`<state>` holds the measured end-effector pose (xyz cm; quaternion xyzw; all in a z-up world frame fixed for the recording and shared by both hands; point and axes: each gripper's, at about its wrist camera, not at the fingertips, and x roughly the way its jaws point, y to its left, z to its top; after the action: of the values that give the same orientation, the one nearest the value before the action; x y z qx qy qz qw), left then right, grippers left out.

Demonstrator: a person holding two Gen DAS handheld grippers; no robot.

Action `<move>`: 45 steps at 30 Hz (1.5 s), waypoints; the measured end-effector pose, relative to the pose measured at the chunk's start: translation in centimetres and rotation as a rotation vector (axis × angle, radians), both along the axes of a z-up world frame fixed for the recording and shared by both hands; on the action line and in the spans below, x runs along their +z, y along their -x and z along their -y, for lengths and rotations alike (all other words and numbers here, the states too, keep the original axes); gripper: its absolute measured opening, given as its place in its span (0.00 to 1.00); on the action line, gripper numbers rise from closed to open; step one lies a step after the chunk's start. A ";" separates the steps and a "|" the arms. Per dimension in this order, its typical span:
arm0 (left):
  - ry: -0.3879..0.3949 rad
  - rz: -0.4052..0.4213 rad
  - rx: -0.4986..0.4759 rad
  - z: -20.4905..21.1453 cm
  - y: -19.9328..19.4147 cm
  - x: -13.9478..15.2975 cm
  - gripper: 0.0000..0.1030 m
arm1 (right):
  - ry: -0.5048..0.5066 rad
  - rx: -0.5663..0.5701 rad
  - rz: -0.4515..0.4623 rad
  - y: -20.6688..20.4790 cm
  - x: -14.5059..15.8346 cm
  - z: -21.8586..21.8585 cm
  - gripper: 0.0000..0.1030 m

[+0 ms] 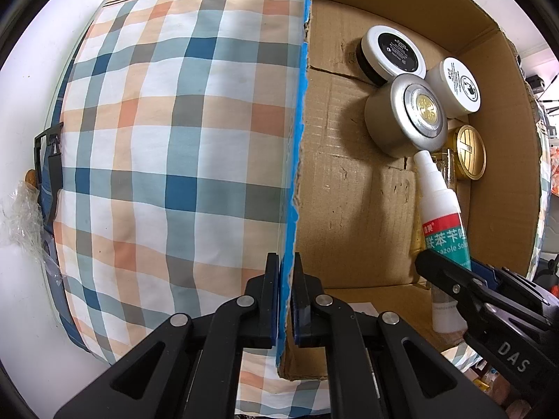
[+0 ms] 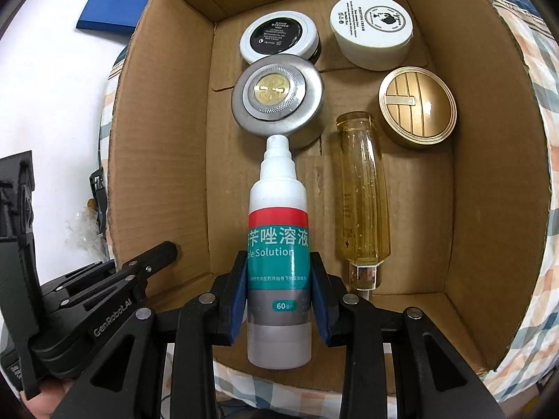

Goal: Organize rigid objects
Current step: 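Lower the spray bottle beside the gold oil bottle and open the right tool, then move the right tool to the red rectangular box and grasp it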

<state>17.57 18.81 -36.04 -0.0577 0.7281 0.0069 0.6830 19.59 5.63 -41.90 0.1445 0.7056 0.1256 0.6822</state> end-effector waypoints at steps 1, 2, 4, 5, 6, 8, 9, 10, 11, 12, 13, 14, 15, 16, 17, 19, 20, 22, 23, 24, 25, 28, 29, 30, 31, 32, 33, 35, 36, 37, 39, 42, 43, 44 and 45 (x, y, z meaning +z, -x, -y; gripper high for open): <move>-0.001 0.000 -0.001 0.0 0.0 0.0 0.04 | 0.010 0.002 0.004 -0.1 -0.1 -0.2 0.34; -0.002 0.000 -0.002 0.0 0.0 0.0 0.04 | 0.018 0.002 0.011 -0.2 -0.2 -0.3 0.34; -0.004 0.000 -0.003 0.1 0.0 0.1 0.04 | 0.035 0.008 0.023 -0.5 -0.2 -0.6 0.34; -0.004 0.000 -0.003 0.2 0.0 0.1 0.04 | 0.046 0.015 0.029 -0.7 -0.3 -0.8 0.35; -0.003 0.000 -0.002 0.2 0.0 0.1 0.03 | 0.058 0.023 0.033 -0.9 -0.4 -1.0 0.35; -0.003 0.000 -0.001 0.2 0.1 0.0 0.03 | 0.081 0.033 0.042 -1.1 -0.2 -1.3 0.43; -0.003 0.001 0.000 0.2 0.1 0.0 0.03 | 0.079 0.032 0.047 -1.1 0.0 -1.3 0.51; -0.002 0.001 0.000 0.2 0.1 0.0 0.03 | 0.080 0.032 0.055 -1.1 0.3 -1.3 0.72; -0.001 0.001 0.002 0.2 0.1 0.0 0.03 | 0.081 0.031 0.066 -1.0 0.6 -1.3 0.80; 0.000 0.000 0.002 0.2 0.1 0.0 0.03 | 0.084 0.031 0.076 -0.9 0.9 -1.1 0.80; -0.001 0.000 0.002 0.2 0.0 0.0 0.03 | 0.094 0.030 0.089 -0.8 1.3 -1.0 0.80; -0.001 0.000 0.001 0.2 0.0 0.0 0.03 | 0.105 0.030 0.094 -0.7 1.5 -0.8 0.80; -0.003 0.000 0.000 0.2 0.0 0.0 0.03 | 0.109 0.026 0.096 -0.7 1.8 -0.6 0.80; -0.003 0.000 0.000 0.2 0.0 0.0 0.03 | 0.110 0.018 0.096 -0.6 2.0 -0.3 0.82; -0.004 0.000 0.000 0.2 0.0 0.0 0.03 | 0.113 0.014 0.097 -0.4 2.2 0.0 0.87; -0.003 0.001 0.000 0.2 0.0 0.0 0.03 | 0.128 0.006 0.109 -0.2 2.8 0.5 0.97; -0.004 0.000 0.000 0.2 0.0 0.0 0.03 | 0.141 0.007 0.122 0.0 3.3 0.7 1.00; -0.004 0.001 0.000 0.2 0.0 0.0 0.03 | 0.157 0.010 0.142 0.4 4.2 1.2 1.00; -0.004 0.001 0.000 0.3 0.0 0.0 0.03 | 0.164 0.012 0.145 0.5 4.6 1.3 1.00; -0.004 0.001 0.000 0.3 0.0 0.0 0.03 | 0.173 0.011 0.147 0.6 4.9 1.4 1.00; -0.005 0.001 0.000 0.3 0.0 0.0 0.03 | 0.177 0.005 0.148 0.7 5.2 1.5 1.00; -0.005 0.000 -0.002 0.3 0.0 0.0 0.03 | 0.201 -0.004 0.174 1.2 6.6 1.7 1.00; -0.005 0.000 -0.003 0.2 0.0 0.0 0.03 | 0.214 -0.006 0.186 1.4 7.2 1.8 1.00; -0.004 0.001 -0.004 0.2 0.0 0.0 0.03 | 0.217 -0.007 0.192 1.6 7.5 1.9 1.00; -0.003 0.000 -0.003 0.1 0.0 0.0 0.03 | 0.218 -0.010 0.202 1.7 8.1 2.0 1.00; -0.003 0.001 -0.002 0.1 0.0 0.0 0.03 | 0.223 -0.013 0.209 1.9 8.4 2.1 1.00; -0.002 0.001 -0.002 0.1 -0.1 0.0 0.03 | 0.228 -0.015 0.218 2.0 8.8 2.2 1.00; -0.004 0.001 -0.003 0.1 -0.1 0.0 0.03 | 0.221 -0.026 0.226 2.2 9.6 2.5 1.00; -0.005 0.002 -0.004 0.1 0.0 0.0 0.03 | 0.223 -0.029 0.233 2.3 9.9 2.6 1.00; -0.005 0.002 -0.003 0.0 0.0 0.0 0.03 | 0.224 -0.029 0.247 2.4 10.4 2.7 1.00; -0.005 0.002 -0.003 0.0 0.0 0.0 0.03 | 0.232 -0.033 0.266 2.7 11.1 3.0 1.00; -0.005 0.002 -0.003 0.0 -0.1 0.0 0.03 | 0.229 -0.042 0.281 2.8 11.9 3.3 1.00; -0.005 0.002 -0.003 0.0 0.0 0.0 0.04 | 0.227 -0.043 0.285 2.9 12.2 3.5 1.00; -0.005 0.003 -0.003 0.0 0.0 0.0 0.03 | 0.228 -0.045 0.287 2.9 12.4 3.5 1.00; -0.005 0.002 -0.003 0.0 0.0 0.0 0.03 | 0.224 -0.047 0.289 3.0 12.7 3.7 1.00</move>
<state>17.61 18.77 -36.01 -0.0546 0.7273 0.0077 0.6841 16.58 1.97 -29.23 0.0646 0.6062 0.0495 0.7912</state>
